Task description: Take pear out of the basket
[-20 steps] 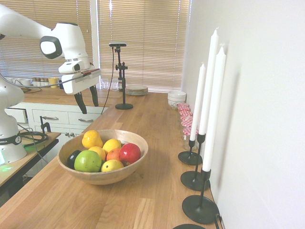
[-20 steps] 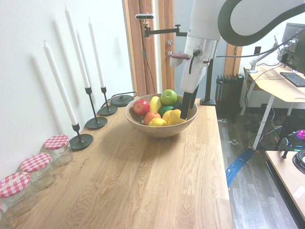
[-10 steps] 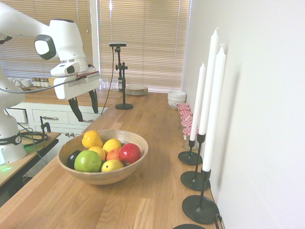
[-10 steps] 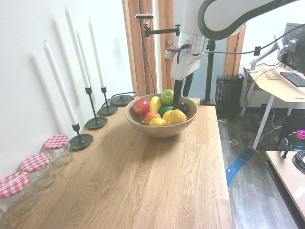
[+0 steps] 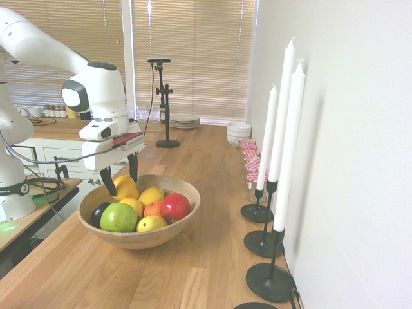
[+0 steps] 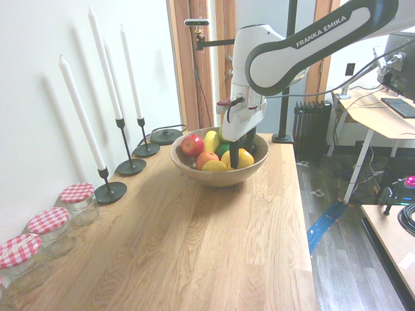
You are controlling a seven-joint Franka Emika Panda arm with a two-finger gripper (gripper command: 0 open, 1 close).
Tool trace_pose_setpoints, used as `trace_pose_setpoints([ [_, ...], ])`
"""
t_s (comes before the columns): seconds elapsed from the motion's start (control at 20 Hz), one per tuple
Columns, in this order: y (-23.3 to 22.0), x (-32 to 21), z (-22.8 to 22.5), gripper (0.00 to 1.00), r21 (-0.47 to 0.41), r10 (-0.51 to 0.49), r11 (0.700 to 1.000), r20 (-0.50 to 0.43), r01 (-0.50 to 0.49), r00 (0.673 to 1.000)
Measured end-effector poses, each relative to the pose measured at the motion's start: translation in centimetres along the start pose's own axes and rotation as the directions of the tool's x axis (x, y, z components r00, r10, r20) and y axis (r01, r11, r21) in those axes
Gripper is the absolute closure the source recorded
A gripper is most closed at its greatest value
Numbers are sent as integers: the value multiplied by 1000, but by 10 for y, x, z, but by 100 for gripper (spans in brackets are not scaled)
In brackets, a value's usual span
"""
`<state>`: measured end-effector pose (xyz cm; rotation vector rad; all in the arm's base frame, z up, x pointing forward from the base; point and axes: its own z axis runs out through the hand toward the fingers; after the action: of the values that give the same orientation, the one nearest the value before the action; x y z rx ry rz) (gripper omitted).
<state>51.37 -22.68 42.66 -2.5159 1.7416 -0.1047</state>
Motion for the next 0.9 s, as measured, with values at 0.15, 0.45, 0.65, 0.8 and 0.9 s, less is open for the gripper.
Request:
trace_pose_setpoints([
  [0.15,-1,0,5,0,-3,3,1000,8,-3,1000],
  [0.45,-2,2,14,100,-3,-9,1000,9,9,1000],
  [0.65,-3,3,14,100,4,-16,1000,4,16,1000],
  [0.8,-3,3,14,100,7,-21,1000,4,21,1000],
  [0.9,-3,3,14,100,7,-22,1000,4,22,1000],
])
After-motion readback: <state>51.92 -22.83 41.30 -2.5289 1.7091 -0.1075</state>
